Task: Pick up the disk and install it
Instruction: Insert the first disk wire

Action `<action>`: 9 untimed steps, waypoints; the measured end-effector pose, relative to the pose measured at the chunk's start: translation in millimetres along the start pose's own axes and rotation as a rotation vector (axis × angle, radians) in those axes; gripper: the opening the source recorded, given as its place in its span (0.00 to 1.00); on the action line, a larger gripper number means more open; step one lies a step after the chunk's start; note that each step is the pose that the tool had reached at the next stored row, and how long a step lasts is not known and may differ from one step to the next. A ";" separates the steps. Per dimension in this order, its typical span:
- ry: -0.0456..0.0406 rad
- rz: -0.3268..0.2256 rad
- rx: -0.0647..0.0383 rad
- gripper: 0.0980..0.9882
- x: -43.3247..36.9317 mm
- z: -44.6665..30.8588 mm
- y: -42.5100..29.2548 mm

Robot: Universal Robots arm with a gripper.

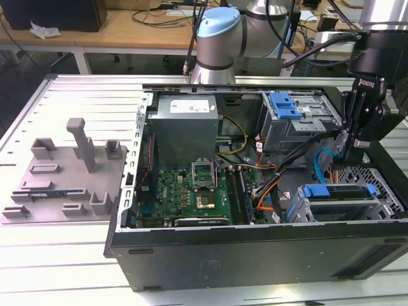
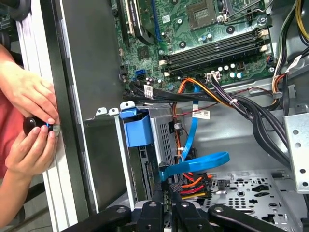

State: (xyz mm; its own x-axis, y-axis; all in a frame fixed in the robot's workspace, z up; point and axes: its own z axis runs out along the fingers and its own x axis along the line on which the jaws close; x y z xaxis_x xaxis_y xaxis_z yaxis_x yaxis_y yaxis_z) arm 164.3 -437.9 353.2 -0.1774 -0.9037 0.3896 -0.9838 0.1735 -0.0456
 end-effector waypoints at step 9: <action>-0.0704 -0.009 -0.010 0.07 19.8 6.2 -3.7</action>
State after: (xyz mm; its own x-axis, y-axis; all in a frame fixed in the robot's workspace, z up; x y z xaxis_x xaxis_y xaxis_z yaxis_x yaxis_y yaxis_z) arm 164.2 -458.8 355.4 -0.1703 -0.9305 0.3243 -0.9851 0.1687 -0.0332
